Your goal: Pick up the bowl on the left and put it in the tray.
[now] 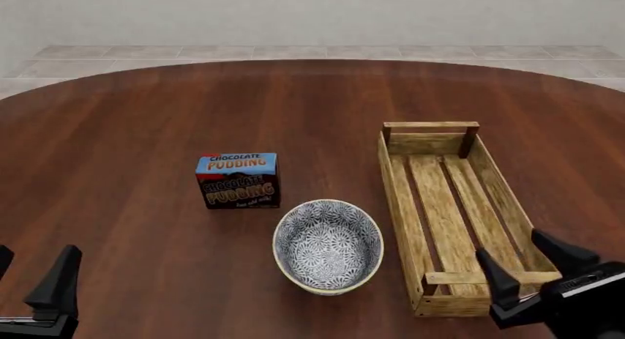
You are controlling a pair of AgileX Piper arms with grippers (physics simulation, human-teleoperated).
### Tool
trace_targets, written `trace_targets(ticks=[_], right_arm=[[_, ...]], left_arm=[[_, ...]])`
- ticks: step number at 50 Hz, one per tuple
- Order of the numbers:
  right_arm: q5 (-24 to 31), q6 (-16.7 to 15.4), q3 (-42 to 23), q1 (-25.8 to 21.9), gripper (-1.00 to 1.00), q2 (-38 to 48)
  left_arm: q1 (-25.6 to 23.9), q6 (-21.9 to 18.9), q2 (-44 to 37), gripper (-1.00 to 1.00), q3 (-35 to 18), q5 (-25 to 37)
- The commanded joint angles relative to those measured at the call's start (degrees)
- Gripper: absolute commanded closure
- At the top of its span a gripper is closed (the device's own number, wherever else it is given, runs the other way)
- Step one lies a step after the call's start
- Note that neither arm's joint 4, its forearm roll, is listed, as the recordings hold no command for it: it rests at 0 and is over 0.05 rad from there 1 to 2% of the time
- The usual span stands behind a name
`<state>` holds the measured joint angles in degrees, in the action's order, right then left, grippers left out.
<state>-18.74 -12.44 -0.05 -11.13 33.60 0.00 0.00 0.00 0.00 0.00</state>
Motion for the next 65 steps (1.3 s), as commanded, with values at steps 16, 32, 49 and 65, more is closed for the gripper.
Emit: trace_targets(ticks=[16, 32, 49, 65], right_arm=[[-9.8, -2.8, -1.8, -5.9, -1.0, 14.4], [-6.6, -5.1, -5.8, -8.4, -1.0, 16.1], [-5.3, -5.6, -10.5, -10.8, -1.0, 20.4], [-7.1, -8.2, -13.5, -12.7, -1.0, 26.3]], left_arm=[[0.0, 0.0, 0.0, -1.0, 0.0, 0.0], [0.0, 0.0, 0.0, -1.0, 0.0, 0.0], [0.0, 0.0, 0.0, -1.0, 0.0, 0.0], [0.0, 0.0, 0.0, -1.0, 0.0, 0.0]])
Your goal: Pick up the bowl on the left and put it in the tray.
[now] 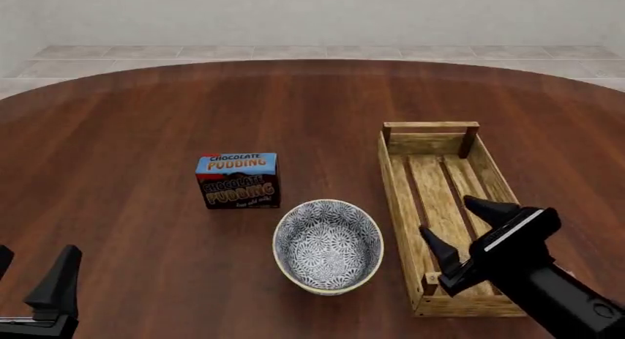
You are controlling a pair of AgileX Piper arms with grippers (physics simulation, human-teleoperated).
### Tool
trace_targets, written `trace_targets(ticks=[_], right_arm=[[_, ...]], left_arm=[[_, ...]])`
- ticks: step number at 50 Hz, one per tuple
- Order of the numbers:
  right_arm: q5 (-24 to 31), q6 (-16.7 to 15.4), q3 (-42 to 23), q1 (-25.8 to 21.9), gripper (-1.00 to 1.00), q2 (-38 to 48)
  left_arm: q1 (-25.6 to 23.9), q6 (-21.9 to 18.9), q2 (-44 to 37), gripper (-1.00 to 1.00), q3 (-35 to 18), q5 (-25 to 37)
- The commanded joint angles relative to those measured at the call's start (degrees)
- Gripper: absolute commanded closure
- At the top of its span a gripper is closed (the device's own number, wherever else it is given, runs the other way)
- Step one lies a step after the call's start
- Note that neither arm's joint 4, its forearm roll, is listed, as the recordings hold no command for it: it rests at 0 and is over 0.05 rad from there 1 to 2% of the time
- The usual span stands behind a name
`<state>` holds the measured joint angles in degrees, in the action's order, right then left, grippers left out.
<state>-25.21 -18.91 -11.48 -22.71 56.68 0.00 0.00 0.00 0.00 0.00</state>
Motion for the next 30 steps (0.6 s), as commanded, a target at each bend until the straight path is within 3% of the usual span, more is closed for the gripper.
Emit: trace_targets(ticks=[1, 30], right_arm=[[-0.6, -1.8, -2.1, -1.1, -1.0, 3.2], [2.8, -2.8, -9.0, -3.0, -1.0, 6.9]], left_arm=[[0.0, 0.0, 0.0, -1.0, 0.0, 0.0], [0.0, 0.0, 0.0, -1.0, 0.0, 0.0]])
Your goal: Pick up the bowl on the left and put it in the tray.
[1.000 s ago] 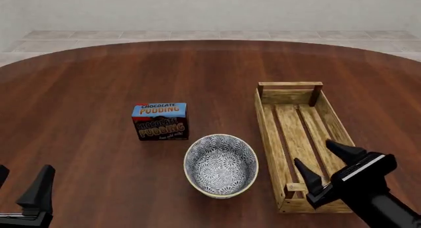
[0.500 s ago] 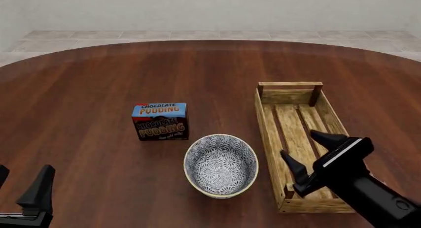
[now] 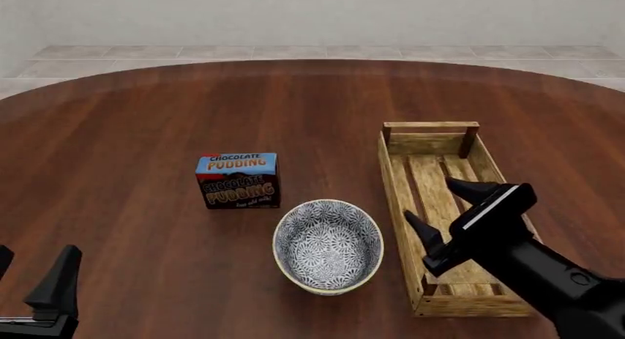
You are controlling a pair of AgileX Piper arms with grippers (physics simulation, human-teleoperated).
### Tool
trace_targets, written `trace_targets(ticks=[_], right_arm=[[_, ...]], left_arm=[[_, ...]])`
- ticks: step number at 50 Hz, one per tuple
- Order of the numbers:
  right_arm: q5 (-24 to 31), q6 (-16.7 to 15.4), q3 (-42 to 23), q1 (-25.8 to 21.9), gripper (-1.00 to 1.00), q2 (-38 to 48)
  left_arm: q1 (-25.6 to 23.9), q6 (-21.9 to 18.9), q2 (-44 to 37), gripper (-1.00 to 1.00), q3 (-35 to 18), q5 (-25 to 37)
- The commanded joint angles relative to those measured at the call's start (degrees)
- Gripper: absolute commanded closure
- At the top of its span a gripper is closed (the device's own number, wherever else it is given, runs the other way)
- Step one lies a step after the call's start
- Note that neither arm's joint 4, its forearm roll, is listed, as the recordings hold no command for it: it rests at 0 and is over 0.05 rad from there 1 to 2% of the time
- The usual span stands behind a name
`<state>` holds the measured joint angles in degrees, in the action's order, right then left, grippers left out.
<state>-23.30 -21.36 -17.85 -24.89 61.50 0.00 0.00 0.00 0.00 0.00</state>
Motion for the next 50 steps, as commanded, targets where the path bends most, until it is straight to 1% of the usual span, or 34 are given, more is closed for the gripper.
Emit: trace_targets(ticks=[1, 3, 16, 23, 35, 50], right_arm=[[0.9, -0.4, -2.7, -0.8, -1.0, 2.0], [1.7, 0.0, -3.4, -1.0, -1.0, 2.1], [2.2, -0.1, -5.7, -1.8, -1.0, 4.9], [3.6, 0.6, -7.4, -3.0, -1.0, 6.5], [2.9, -0.8, -8.2, -3.8, -1.0, 8.7], [3.6, -1.4, -9.7, -3.9, -1.0, 9.4]], left_arm=[[0.0, 0.0, 0.0, -1.0, 0.0, 0.0], [0.0, 0.0, 0.0, -1.0, 0.0, 0.0], [0.0, 0.0, 0.0, -1.0, 0.0, 0.0], [0.0, 0.0, 0.0, -1.0, 0.0, 0.0], [0.0, 0.0, 0.0, -1.0, 0.0, 0.0], [0.0, 0.0, 0.0, -1.0, 0.0, 0.0]])
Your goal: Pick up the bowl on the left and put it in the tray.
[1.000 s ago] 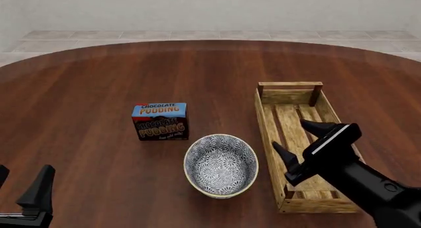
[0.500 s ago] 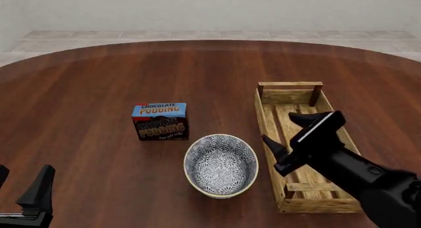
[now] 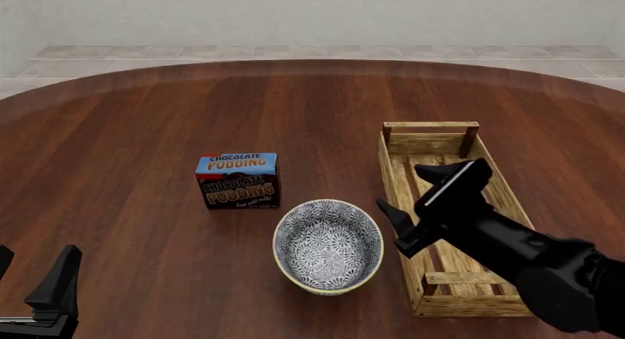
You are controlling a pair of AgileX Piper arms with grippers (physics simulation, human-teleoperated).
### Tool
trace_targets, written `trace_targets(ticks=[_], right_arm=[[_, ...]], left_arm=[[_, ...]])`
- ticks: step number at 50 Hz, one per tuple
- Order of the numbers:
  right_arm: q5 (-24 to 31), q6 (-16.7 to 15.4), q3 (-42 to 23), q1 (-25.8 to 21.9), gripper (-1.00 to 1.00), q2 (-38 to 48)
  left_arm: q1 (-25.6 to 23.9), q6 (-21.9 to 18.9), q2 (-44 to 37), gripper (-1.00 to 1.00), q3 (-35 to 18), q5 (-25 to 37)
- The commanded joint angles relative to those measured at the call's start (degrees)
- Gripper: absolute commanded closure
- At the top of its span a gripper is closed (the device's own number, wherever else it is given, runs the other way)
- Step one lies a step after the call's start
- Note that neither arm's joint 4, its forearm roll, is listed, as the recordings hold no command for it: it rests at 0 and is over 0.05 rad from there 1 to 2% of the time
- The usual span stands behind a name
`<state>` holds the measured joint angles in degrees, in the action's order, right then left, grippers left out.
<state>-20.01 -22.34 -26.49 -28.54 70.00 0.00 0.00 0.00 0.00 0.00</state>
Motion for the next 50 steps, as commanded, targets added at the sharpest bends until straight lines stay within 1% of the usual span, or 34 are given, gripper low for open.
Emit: trace_targets(ticks=[1, 5, 6, 7, 9, 11, 12, 14, 15, 22, 34, 43, 46, 50], right_arm=[[0.3, -0.5, -1.2, -0.2, -1.0, 1.0], [1.0, 0.2, -2.3, -1.0, -1.0, 2.4], [1.5, 0.7, -2.8, -1.3, -1.0, 3.0], [2.6, 2.2, -3.9, -2.2, -1.0, 3.9], [1.9, 1.3, -3.8, -1.7, -1.0, 4.1], [1.9, 1.4, -3.9, -1.7, -1.0, 4.2], [2.3, 2.2, -4.4, -2.2, -1.0, 4.5], [1.8, 1.6, -4.3, -2.0, -1.0, 5.0], [2.0, 1.9, -4.4, -2.4, -1.0, 5.2], [1.9, 1.2, -5.0, -2.5, -1.0, 6.1], [2.5, 1.8, -6.4, -2.9, -1.0, 7.7], [3.2, 3.2, -7.8, -3.7, -1.0, 10.3], [4.9, 6.1, -9.3, -5.4, -1.0, 12.0], [4.7, 5.6, -9.4, -5.4, -1.0, 12.9]], left_arm=[[0.0, 0.0, 0.0, -1.0, 0.0, 0.0], [0.0, 0.0, 0.0, -1.0, 0.0, 0.0], [0.0, 0.0, 0.0, -1.0, 0.0, 0.0], [0.0, 0.0, 0.0, -1.0, 0.0, 0.0], [0.0, 0.0, 0.0, -1.0, 0.0, 0.0], [0.0, 0.0, 0.0, -1.0, 0.0, 0.0], [0.0, 0.0, 0.0, -1.0, 0.0, 0.0], [0.0, 0.0, 0.0, -1.0, 0.0, 0.0], [0.0, 0.0, 0.0, -1.0, 0.0, 0.0], [0.0, 0.0, 0.0, -1.0, 0.0, 0.0], [0.0, 0.0, 0.0, -1.0, 0.0, 0.0], [0.0, 0.0, 0.0, -1.0, 0.0, 0.0], [0.0, 0.0, 0.0, -1.0, 0.0, 0.0], [0.0, 0.0, 0.0, -1.0, 0.0, 0.0]])
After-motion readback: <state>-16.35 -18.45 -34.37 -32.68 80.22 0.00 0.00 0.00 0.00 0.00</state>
